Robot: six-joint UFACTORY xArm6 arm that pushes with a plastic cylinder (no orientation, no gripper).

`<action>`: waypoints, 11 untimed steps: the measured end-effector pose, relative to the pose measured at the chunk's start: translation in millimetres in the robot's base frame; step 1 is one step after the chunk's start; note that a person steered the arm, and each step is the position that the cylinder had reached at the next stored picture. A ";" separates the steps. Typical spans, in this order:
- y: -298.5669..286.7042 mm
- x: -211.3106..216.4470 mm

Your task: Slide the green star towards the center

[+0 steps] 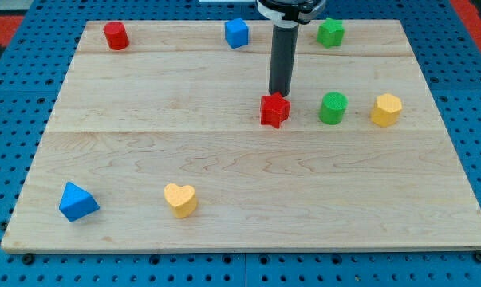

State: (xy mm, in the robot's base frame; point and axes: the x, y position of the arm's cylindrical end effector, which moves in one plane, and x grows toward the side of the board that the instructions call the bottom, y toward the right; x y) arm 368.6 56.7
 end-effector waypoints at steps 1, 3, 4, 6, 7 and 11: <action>0.0 -34.7; 146.7 -75.0; 190.0 -129.9; 93.1 -146.9; 27.1 -123.2; -103.1 -72.0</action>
State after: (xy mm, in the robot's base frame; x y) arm 296.6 -46.4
